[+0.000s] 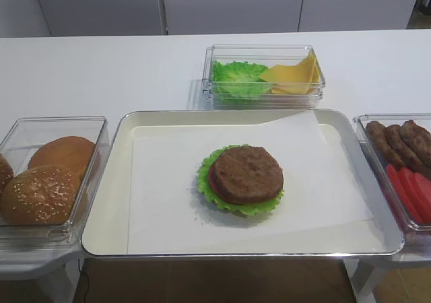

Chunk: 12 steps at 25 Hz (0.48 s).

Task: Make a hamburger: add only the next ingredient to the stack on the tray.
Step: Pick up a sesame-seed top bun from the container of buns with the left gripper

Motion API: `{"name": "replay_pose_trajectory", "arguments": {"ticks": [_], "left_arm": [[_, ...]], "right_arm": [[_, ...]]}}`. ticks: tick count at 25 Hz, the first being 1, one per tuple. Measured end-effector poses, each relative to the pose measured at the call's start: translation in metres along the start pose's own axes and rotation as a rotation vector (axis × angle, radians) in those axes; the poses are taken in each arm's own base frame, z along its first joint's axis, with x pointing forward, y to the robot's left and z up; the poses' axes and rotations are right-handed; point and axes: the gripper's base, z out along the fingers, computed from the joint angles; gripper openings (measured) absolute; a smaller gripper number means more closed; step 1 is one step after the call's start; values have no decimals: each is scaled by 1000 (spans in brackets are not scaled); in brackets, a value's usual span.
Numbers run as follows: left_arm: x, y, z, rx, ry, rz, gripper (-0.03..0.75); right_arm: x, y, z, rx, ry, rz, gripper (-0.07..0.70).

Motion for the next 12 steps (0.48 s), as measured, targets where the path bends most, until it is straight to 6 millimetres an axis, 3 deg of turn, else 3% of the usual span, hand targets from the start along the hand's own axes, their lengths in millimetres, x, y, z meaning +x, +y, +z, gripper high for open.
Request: {"name": "replay_pose_trajectory", "arguments": {"ticks": [3,12], "left_arm": [[-1,-1,-4,-5,-35,3,257],[3,-20,-45,15,-315,19,255]], "right_arm": [[0,0,0,0,0,0,404],[0,0,0,0,0,0,404]]}}
